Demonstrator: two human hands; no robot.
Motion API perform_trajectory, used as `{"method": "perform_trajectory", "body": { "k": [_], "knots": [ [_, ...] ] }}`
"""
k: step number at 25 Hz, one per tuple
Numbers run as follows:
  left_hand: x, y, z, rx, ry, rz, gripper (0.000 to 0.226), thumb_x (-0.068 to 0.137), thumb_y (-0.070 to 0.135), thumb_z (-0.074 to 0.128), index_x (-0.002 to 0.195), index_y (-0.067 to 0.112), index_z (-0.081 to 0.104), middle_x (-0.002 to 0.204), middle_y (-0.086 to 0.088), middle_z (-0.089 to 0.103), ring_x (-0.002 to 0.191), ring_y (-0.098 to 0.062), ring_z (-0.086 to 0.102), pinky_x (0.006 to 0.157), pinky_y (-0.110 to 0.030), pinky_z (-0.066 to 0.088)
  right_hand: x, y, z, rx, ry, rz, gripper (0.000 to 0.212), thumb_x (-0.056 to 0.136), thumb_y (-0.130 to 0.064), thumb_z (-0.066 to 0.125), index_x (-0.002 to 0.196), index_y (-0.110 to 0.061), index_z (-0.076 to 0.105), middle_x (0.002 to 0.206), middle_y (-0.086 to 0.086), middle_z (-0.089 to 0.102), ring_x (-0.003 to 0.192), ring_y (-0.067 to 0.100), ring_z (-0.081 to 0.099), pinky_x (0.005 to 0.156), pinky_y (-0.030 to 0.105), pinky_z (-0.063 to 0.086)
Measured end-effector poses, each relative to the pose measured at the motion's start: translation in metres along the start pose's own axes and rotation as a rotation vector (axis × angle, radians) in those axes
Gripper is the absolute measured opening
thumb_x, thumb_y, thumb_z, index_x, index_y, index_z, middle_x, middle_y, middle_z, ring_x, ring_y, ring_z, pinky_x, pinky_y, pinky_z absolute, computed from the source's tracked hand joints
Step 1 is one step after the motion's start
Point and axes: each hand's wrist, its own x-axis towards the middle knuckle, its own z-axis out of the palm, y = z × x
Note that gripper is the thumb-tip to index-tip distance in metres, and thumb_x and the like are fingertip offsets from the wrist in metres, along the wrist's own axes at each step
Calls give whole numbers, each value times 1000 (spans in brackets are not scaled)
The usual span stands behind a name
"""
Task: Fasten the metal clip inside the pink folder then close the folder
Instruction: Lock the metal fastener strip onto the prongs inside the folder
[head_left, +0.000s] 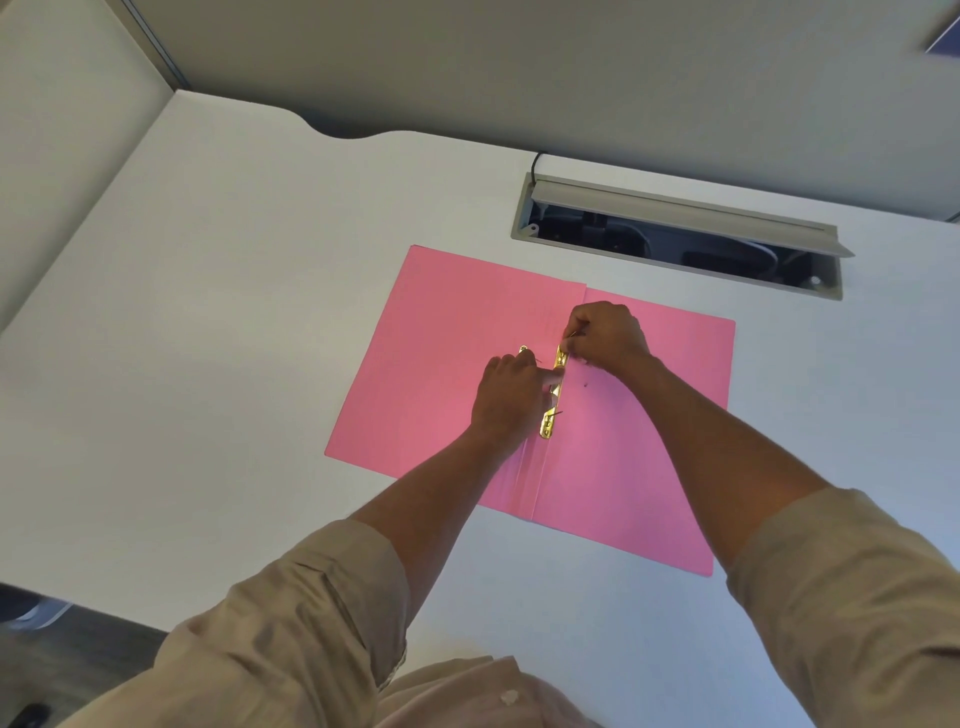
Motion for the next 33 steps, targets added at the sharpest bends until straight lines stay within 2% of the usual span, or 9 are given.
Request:
{"method": "perform_trajectory", "body": {
  "k": [4, 9, 16, 21, 23, 25, 27, 29, 33],
  "knots": [
    [0, 0, 0, 4, -13, -3, 31, 85, 24, 67, 115, 29, 71, 89, -9, 62, 80, -31, 59, 85, -41, 47, 4, 0, 0, 261, 8, 253, 9, 75, -11, 79, 75, -9, 70, 68, 9, 74, 63, 24, 75, 71, 40, 63],
    [2, 0, -1, 35, -22, 6, 30, 86, 24, 65, 115, 31, 70, 89, -9, 61, 80, -32, 60, 83, -39, 47, 1, -6, 3, 383, 126, 460, 14, 77, -9, 74, 65, -5, 69, 69, 18, 74, 69, 33, 75, 72, 47, 63],
    [3, 0, -1, 57, -29, 8, 28, 87, 26, 65, 114, 32, 70, 90, -8, 63, 81, -31, 60, 85, -39, 47, -4, -9, -3, 350, 111, 445, 17, 79, -1, 68, 68, -13, 61, 83, 19, 74, 70, 30, 73, 74, 46, 63],
    [7, -3, -4, 23, -77, -2, 27, 84, 28, 64, 109, 33, 71, 87, -7, 67, 81, -31, 62, 86, -38, 47, -38, -15, -2, 349, 205, 439, 15, 89, -15, 65, 76, -19, 59, 76, 6, 68, 64, 28, 72, 70, 40, 62],
    [7, -5, -6, 23, -91, 24, 28, 84, 27, 63, 111, 33, 71, 87, -7, 72, 82, -32, 64, 87, -37, 47, -60, -14, 0, 452, 139, 442, 9, 89, -19, 67, 85, -11, 66, 79, 9, 72, 64, 28, 71, 67, 41, 63],
    [6, -6, -7, 9, -80, 42, 29, 87, 28, 62, 113, 34, 72, 90, -6, 75, 84, -32, 65, 90, -37, 47, -82, -16, 3, 589, 17, 457, 20, 88, -22, 71, 95, -5, 67, 84, 13, 73, 64, 25, 70, 59, 36, 61],
    [6, -6, -8, 11, -79, 45, 28, 90, 31, 58, 115, 35, 71, 93, -5, 75, 88, -31, 66, 92, -38, 47, -101, -20, 8, 595, -102, 445, 23, 85, -24, 74, 95, -5, 68, 84, 13, 74, 64, 24, 70, 54, 31, 57],
    [7, -6, -9, 37, -102, 55, 29, 91, 29, 54, 114, 34, 71, 93, -4, 75, 87, -31, 67, 90, -37, 47, -115, -22, 14, 529, -123, 405, 17, 83, -19, 75, 92, -6, 70, 82, 12, 75, 63, 23, 72, 57, 31, 60],
    [5, -7, -10, 76, -140, 79, 33, 91, 24, 52, 118, 34, 67, 90, -3, 73, 85, -30, 66, 83, -35, 44, -131, -16, 33, 373, 23, 259, 6, 82, -9, 70, 87, -10, 75, 75, 11, 75, 61, 24, 73, 70, 41, 63]
  ]
}}
